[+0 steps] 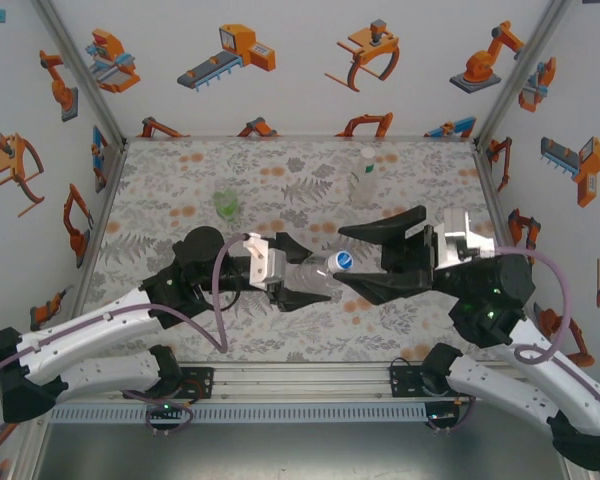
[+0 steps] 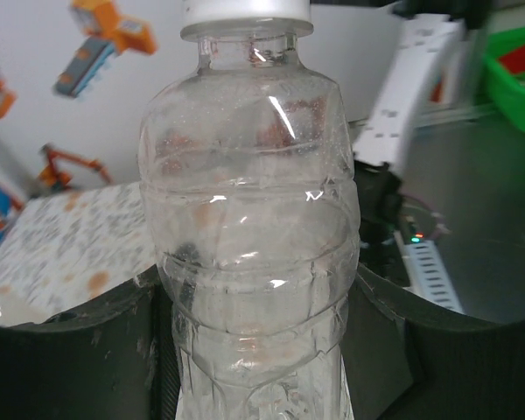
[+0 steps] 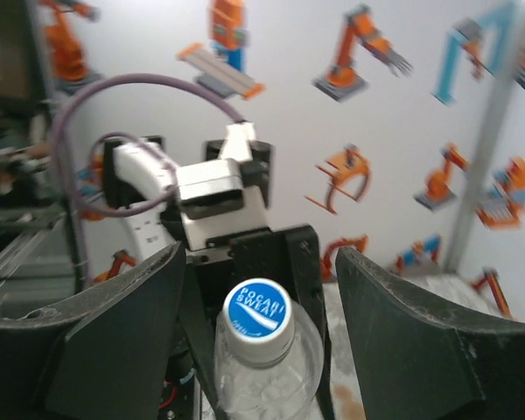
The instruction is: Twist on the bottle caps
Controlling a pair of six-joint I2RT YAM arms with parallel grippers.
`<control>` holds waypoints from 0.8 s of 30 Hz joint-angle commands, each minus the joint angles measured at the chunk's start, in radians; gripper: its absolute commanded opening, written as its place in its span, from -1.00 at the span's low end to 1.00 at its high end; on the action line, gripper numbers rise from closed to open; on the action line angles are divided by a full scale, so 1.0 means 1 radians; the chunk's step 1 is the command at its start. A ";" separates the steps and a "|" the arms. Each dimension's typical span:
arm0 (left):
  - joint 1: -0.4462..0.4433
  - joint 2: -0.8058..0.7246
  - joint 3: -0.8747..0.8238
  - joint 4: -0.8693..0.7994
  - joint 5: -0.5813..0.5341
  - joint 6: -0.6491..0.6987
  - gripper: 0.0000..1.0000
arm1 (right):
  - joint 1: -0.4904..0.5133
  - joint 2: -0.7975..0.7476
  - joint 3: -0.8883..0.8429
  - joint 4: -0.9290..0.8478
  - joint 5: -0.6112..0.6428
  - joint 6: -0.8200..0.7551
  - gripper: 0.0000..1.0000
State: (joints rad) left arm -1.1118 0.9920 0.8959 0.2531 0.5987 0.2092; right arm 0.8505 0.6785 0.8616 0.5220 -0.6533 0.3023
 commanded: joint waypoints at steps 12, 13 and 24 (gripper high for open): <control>-0.010 0.003 0.044 0.092 0.299 -0.016 -1.00 | 0.011 0.091 0.044 0.315 -0.442 0.054 -0.04; -0.010 0.005 0.043 0.093 0.300 -0.014 -1.00 | 0.011 0.093 0.044 0.315 -0.440 0.056 -0.08; -0.012 0.022 0.049 0.090 0.299 -0.011 -1.00 | 0.015 0.104 0.038 0.314 -0.430 0.088 -0.14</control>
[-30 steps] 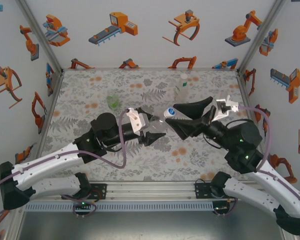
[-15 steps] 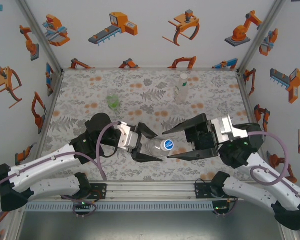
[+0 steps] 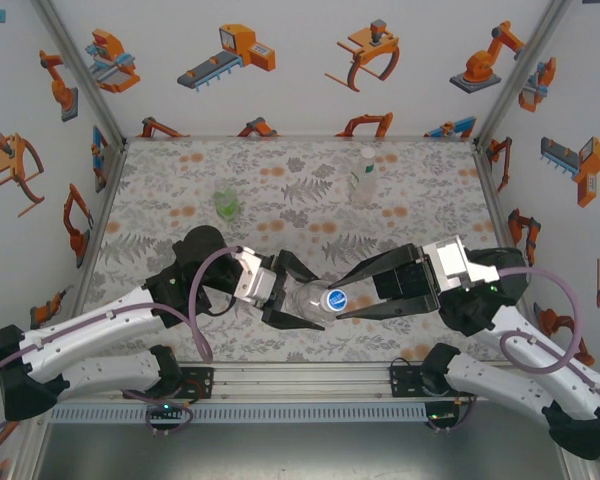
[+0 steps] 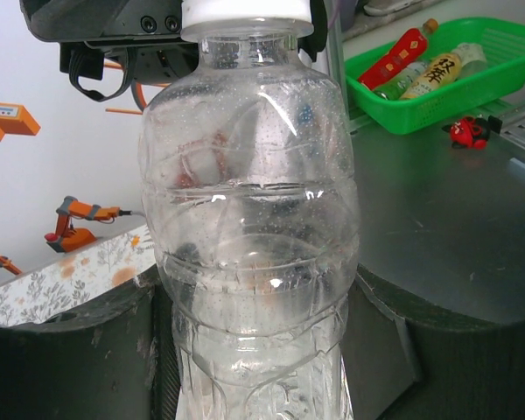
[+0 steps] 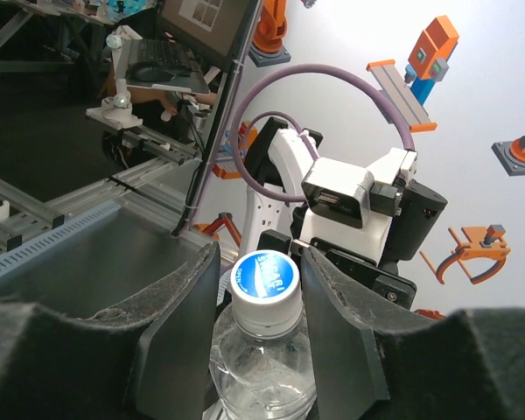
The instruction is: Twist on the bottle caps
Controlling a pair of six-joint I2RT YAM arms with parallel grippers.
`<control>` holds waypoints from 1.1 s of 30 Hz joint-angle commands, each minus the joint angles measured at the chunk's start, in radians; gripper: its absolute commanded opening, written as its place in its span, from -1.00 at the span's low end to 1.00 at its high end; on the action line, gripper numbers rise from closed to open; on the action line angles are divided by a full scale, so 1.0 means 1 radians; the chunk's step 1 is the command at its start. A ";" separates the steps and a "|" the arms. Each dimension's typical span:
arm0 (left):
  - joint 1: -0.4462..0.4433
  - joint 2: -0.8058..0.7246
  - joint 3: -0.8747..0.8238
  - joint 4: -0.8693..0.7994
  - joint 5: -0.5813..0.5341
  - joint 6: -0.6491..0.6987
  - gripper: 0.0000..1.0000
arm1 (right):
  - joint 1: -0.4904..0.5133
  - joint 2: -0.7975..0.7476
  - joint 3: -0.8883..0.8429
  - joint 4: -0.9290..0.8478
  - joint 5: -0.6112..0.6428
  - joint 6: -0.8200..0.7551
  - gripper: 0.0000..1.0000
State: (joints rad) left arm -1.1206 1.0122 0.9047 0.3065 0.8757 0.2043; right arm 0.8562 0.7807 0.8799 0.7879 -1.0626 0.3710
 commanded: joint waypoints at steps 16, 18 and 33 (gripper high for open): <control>-0.006 0.005 0.036 0.039 0.017 -0.003 -1.00 | 0.009 0.023 0.014 0.048 -0.023 0.006 -0.65; -0.006 0.001 0.030 0.040 0.010 0.007 -1.00 | 0.009 0.023 0.012 0.047 -0.021 -0.006 -0.98; -0.022 -0.023 -0.010 -0.024 -0.616 0.176 -1.00 | 0.009 -0.022 -0.096 -0.134 0.514 -0.161 -1.00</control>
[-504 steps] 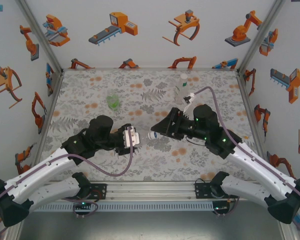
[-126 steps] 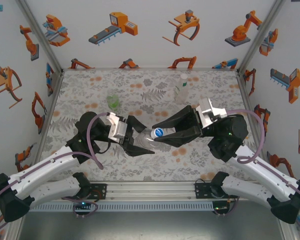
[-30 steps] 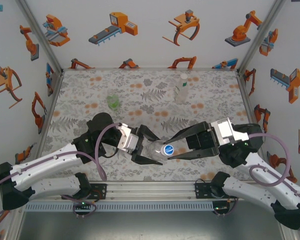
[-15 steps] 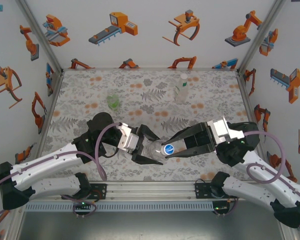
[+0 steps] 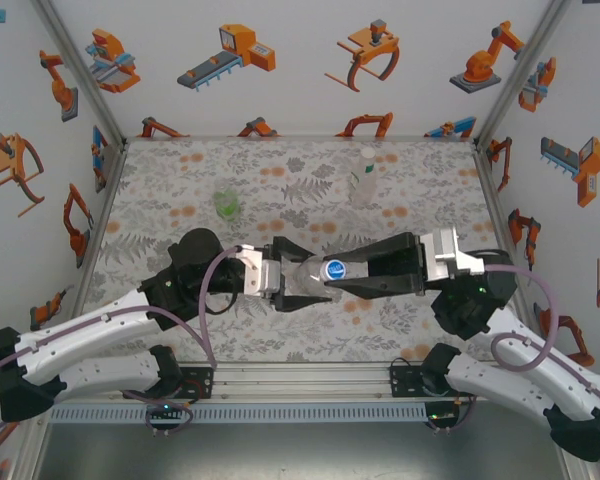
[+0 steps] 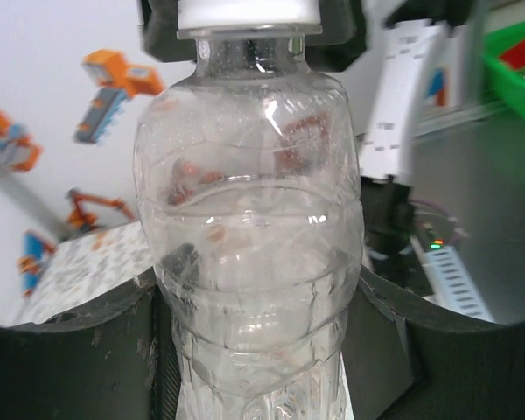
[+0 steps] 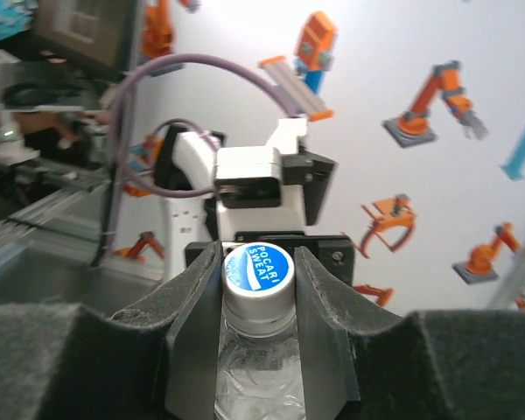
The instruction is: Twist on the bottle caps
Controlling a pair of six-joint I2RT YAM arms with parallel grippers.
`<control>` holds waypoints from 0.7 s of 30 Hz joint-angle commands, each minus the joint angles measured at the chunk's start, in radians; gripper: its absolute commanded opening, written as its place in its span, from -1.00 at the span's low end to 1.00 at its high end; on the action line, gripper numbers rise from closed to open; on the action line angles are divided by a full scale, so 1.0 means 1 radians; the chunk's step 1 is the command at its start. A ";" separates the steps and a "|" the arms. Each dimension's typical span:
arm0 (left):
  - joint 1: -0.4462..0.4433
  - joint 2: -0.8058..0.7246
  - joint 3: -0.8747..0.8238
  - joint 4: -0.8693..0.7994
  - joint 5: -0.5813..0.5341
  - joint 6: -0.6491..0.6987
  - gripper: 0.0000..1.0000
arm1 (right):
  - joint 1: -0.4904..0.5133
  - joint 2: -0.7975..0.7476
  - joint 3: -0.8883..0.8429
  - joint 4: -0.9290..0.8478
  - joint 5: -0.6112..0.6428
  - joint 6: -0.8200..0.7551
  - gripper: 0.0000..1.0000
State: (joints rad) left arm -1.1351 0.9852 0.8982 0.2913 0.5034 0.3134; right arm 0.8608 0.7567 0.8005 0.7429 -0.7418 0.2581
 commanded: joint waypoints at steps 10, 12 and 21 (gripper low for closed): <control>-0.089 0.163 0.089 -0.045 -0.921 0.104 -1.00 | 0.004 0.017 -0.051 -0.260 0.814 0.233 -1.00; -0.102 0.205 0.112 -0.052 -1.020 0.107 -1.00 | 0.004 0.027 -0.050 -0.324 0.917 0.327 -1.00; -0.132 0.347 0.197 -0.096 -1.206 0.070 -1.00 | 0.004 0.061 0.039 -0.712 1.204 0.633 -1.00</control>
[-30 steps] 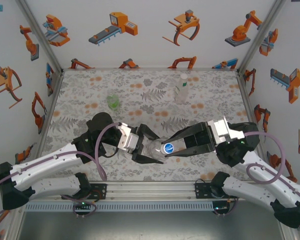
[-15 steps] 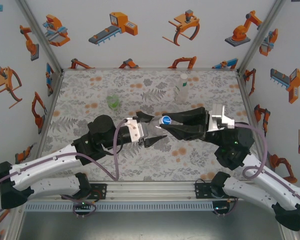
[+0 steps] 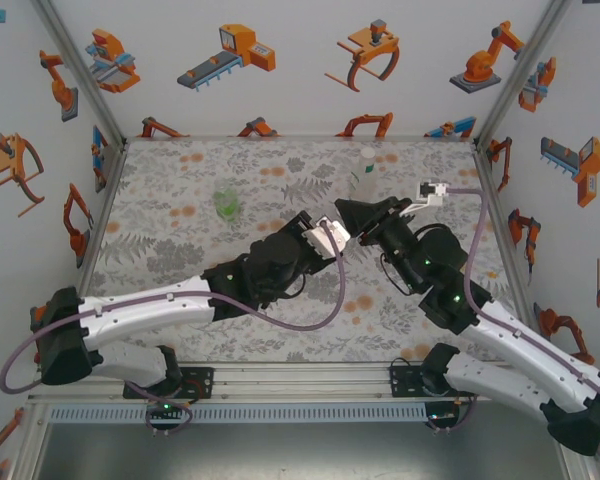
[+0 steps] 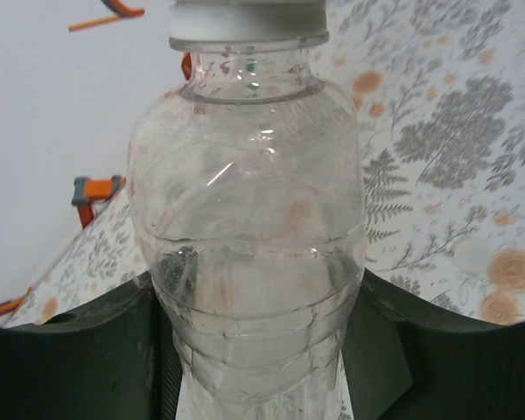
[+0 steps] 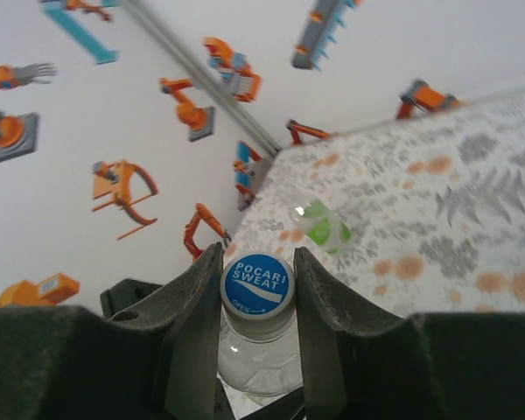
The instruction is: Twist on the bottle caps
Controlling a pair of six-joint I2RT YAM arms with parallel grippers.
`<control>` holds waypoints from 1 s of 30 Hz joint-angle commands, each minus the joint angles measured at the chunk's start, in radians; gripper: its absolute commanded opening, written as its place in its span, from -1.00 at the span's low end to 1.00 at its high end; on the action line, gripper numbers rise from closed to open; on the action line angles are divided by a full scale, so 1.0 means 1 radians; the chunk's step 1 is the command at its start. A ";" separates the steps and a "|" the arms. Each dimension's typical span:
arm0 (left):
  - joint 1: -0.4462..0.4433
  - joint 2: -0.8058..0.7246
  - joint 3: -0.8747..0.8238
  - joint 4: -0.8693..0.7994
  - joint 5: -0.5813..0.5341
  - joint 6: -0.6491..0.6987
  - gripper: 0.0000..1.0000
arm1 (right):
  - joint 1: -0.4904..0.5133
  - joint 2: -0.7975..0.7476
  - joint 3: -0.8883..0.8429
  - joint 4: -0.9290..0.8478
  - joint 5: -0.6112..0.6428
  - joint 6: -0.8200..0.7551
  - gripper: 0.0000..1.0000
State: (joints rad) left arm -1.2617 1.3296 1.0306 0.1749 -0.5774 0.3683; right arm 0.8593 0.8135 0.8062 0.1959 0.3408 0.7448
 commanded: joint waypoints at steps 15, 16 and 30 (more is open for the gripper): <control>0.055 -0.098 0.069 -0.127 0.317 -0.127 -1.00 | 0.006 -0.124 0.053 -0.069 -0.106 -0.180 0.13; 0.062 -0.118 0.060 -0.124 0.356 -0.139 -1.00 | 0.006 -0.141 0.049 -0.049 -0.150 -0.228 0.16; 0.095 -0.334 -0.068 -0.001 1.211 -0.088 -1.00 | 0.006 -0.240 0.043 0.292 -1.074 -0.582 0.18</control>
State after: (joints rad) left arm -1.1690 1.0252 0.9657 0.1219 0.3649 0.2596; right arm 0.8600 0.5529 0.8238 0.3595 -0.4206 0.2386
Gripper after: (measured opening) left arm 0.569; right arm 0.590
